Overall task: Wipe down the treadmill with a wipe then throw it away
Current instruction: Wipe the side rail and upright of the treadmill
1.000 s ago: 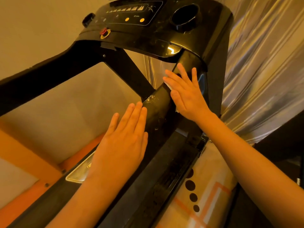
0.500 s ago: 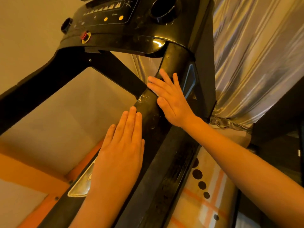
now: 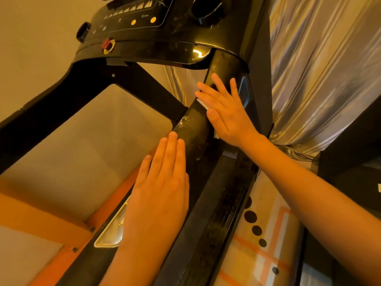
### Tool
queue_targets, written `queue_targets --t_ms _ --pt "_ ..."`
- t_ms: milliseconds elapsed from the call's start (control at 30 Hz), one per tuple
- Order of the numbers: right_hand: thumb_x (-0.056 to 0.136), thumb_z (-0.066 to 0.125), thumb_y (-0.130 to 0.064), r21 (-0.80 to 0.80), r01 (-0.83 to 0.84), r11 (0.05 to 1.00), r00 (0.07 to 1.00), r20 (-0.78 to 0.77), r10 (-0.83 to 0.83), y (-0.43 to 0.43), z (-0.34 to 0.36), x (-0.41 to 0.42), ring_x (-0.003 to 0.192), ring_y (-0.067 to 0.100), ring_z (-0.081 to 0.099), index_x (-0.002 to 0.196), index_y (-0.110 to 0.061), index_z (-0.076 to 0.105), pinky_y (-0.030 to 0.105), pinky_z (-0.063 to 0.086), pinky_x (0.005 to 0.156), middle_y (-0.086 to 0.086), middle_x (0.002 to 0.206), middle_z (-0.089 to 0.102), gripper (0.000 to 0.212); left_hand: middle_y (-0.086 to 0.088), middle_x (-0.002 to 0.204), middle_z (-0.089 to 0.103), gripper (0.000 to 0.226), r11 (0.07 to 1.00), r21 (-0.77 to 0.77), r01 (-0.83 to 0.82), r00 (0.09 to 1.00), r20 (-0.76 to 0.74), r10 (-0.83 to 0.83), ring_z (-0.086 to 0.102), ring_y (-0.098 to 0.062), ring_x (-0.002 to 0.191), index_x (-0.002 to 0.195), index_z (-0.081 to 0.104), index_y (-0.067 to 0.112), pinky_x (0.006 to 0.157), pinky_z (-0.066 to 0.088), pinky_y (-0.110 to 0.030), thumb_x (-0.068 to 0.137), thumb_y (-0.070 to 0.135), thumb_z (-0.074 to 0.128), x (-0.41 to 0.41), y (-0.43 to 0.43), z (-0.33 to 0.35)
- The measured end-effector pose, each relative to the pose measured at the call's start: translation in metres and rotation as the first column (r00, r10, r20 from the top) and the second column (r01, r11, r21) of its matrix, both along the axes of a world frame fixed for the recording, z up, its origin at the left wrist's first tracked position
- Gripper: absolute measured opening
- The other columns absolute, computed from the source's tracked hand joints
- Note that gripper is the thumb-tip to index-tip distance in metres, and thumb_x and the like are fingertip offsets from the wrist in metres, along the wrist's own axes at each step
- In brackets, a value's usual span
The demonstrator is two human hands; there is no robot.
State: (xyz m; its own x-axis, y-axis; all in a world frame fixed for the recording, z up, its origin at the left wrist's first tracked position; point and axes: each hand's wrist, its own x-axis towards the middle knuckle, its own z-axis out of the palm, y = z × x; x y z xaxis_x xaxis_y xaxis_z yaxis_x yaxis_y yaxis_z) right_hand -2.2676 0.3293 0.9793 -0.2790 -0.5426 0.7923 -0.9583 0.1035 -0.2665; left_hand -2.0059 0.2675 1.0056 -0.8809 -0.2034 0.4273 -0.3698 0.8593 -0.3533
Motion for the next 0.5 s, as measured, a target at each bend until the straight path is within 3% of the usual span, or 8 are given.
queue_targets --t_ms 233,433,500 --pt "0.111 0.019 -0.042 -0.175 -0.022 0.984 0.988 0.148 0.048 -0.008 -0.028 0.036 0.158 0.02 0.011 0.15 -0.011 0.047 0.046 -0.006 0.127 0.006 0.162 0.038 0.057 -0.02 0.157 0.039 0.065 1.0 -0.024 0.002 1.0 -0.016 -0.003 0.041 -0.034 0.143 0.152 0.04 0.003 0.107 0.034 -0.051 0.096 0.035 0.039 -0.003 0.0 0.0" --pt "0.111 0.014 -0.045 -0.209 0.028 0.977 0.977 0.212 0.017 -0.005 -0.075 0.043 0.159 0.025 0.0 0.163 -0.035 0.009 0.048 -0.009 0.126 -0.012 0.171 0.005 0.053 -0.02 0.158 0.039 0.065 1.0 -0.017 -0.005 1.0 -0.008 0.004 0.04 -0.034 0.143 0.153 0.039 0.003 0.107 0.034 -0.051 0.096 0.035 0.039 -0.004 0.0 0.001" --pt "0.112 0.014 -0.045 -0.222 0.005 0.975 0.98 0.196 0.04 -0.008 -0.067 0.04 0.159 0.023 -0.001 0.163 -0.034 0.01 0.049 -0.008 0.126 -0.015 0.17 0.002 0.053 -0.019 0.158 0.038 0.065 1.0 -0.017 -0.005 1.0 0.001 0.005 0.039 -0.033 0.144 0.153 0.038 0.003 0.108 0.034 -0.051 0.096 0.034 0.041 -0.004 0.001 0.0"
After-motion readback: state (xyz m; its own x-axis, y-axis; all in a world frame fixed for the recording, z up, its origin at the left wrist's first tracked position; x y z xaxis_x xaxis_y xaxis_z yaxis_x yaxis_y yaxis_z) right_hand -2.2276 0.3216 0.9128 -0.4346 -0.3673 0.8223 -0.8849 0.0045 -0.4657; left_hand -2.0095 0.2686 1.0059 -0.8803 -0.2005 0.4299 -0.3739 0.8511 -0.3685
